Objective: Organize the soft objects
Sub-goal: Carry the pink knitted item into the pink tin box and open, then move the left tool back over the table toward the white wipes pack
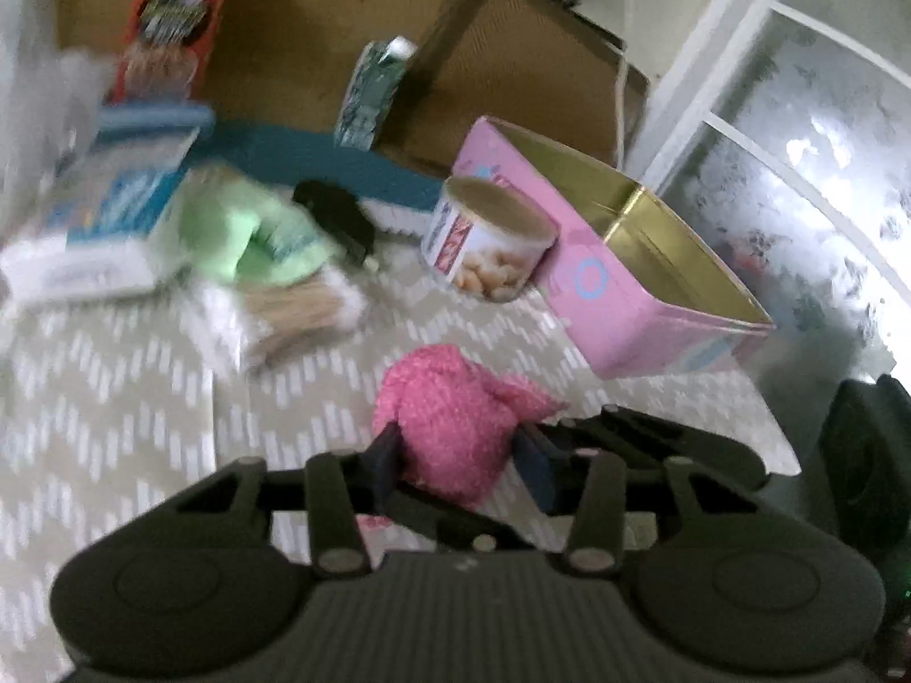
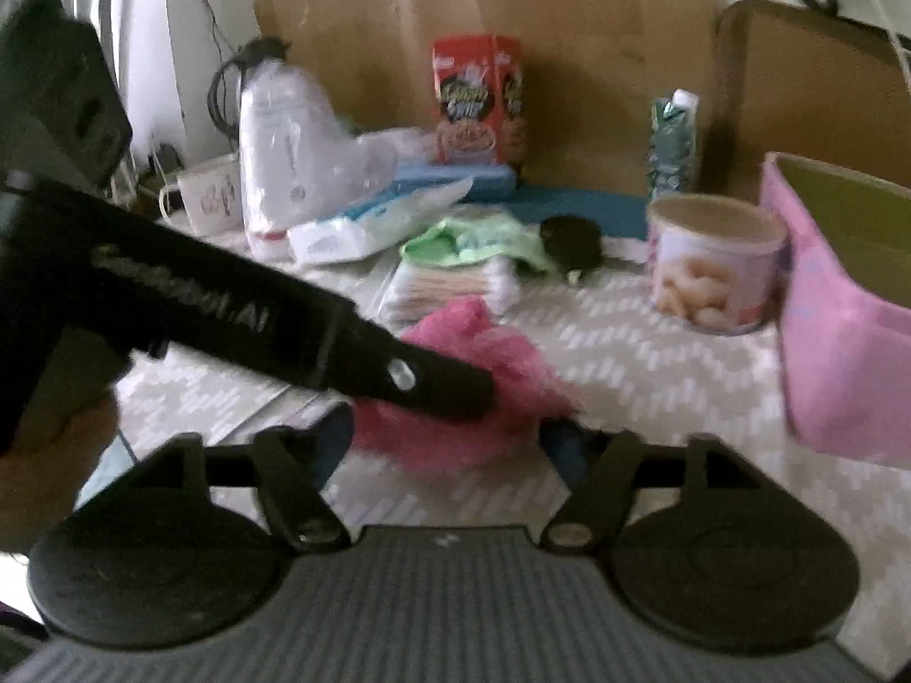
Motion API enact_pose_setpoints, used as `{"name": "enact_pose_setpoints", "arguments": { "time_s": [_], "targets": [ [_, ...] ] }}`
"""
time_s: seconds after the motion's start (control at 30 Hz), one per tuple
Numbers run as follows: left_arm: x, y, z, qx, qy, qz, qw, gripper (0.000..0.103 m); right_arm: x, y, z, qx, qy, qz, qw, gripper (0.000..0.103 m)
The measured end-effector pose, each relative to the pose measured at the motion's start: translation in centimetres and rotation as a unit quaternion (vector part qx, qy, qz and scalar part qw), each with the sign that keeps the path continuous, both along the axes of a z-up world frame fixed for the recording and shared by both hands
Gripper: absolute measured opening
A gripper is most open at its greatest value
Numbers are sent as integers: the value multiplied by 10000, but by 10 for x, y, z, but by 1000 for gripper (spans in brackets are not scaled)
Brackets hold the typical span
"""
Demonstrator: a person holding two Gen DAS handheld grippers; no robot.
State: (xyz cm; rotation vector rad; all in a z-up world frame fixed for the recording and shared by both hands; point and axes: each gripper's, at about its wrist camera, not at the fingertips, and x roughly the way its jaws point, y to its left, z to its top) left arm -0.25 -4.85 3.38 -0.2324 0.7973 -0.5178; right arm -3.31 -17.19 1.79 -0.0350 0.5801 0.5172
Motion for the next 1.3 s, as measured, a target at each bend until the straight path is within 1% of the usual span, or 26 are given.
{"name": "enact_pose_setpoints", "arguments": {
  "time_s": [0.07, 0.17, 0.23, 0.33, 0.4, 0.47, 0.53, 0.57, 0.63, 0.67, 0.7, 0.73, 0.77, 0.8, 0.87, 0.9, 0.97, 1.07, 1.13, 1.17, 1.2, 1.27, 1.3],
  "targets": [
    [0, -8, 15, -46, -240, -207, 9995, 42, -6, -7, 4, 115, -225, -112, 9996, 55],
    [5, -31, 40, -98, -659, -564, 9962, 43, -19, -28, 18, 250, -793, -486, 9954, 55],
    [11, -57, 55, -85, -878, -798, 9929, 43, -26, -43, 30, 197, -1236, -860, 9884, 55],
    [26, -101, 66, -2, -1147, -1141, 9868, 43, -28, -68, 41, 13, -1649, -1433, 9759, 55],
    [37, -127, 64, -21, -1206, -1296, 9842, 43, -25, -87, 46, -75, -1714, -1796, 9687, 55],
    [47, -149, 59, -45, -1193, -1388, 9831, 45, -17, -108, 48, -90, -1606, -2125, 9638, 55],
    [59, -170, 51, 28, -1093, -1384, 9843, 56, -10, -128, 45, -123, -1492, -2412, 9589, 56],
    [62, -177, 46, 87, -1038, -1309, 9859, 64, -5, -134, 42, -172, -1421, -2563, 9560, 59],
    [66, -183, 38, 261, -1000, -1108, 9885, 67, -1, -144, 38, -242, -1319, -2892, 9478, 66],
    [64, -181, 36, 329, -998, -1045, 9890, 71, 0, -146, 36, -242, -1304, -3008, 9444, 72],
    [60, -176, 35, 334, -1054, -970, 9891, 79, -1, -149, 36, -212, -1327, -3097, 9413, 78],
    [55, -169, 36, 295, -1160, -907, 9887, 85, -4, -151, 35, -176, -1365, -3144, 9393, 80],
    [49, -160, 39, 269, -1305, -832, 9876, 95, -6, -150, 35, -157, -1411, -3158, 9381, 82],
    [41, -148, 41, 251, -1510, -720, 9856, 98, -8, -150, 35, -152, -1479, -3158, 9371, 83],
    [25, -118, 46, 233, -1852, -482, 9812, 98, -11, -144, 35, -179, -1625, -3141, 9352, 84],
    [17, -101, 46, 222, -1943, -346, 9801, 98, -13, -139, 35, -183, -1691, -3107, 9352, 84],
    [4, -63, 42, 194, -2000, -1, 9796, 98, -18, -127, 36, -179, -1821, -2986, 9367, 84],
    [-11, -2, 26, 405, -1876, 805, 9781, 98, -24, -103, 39, -110, -1976, -2661, 9434, 84],
    [-15, 33, 13, 589, -1642, 1262, 9766, 98, -22, -83, 42, -65, -2031, -2278, 9523, 84],
    [-17, 51, 6, 709, -1539, 1508, 9739, 97, -19, -72, 43, -42, -2004, -2063, 9577, 84],
    [-19, 67, -2, 871, -1427, 1815, 9691, 97, -15, -61, 44, 12, -1921, -1805, 9646, 84],
    [-19, 95, -12, 1016, -1294, 2241, 9606, 97, -2, -38, 46, 197, -1610, -1267, 9786, 84],
    [-17, 108, -17, 1016, -1202, 2459, 9564, 94, 7, -26, 46, 287, -1423, -1020, 9841, 84]
  ]
}}
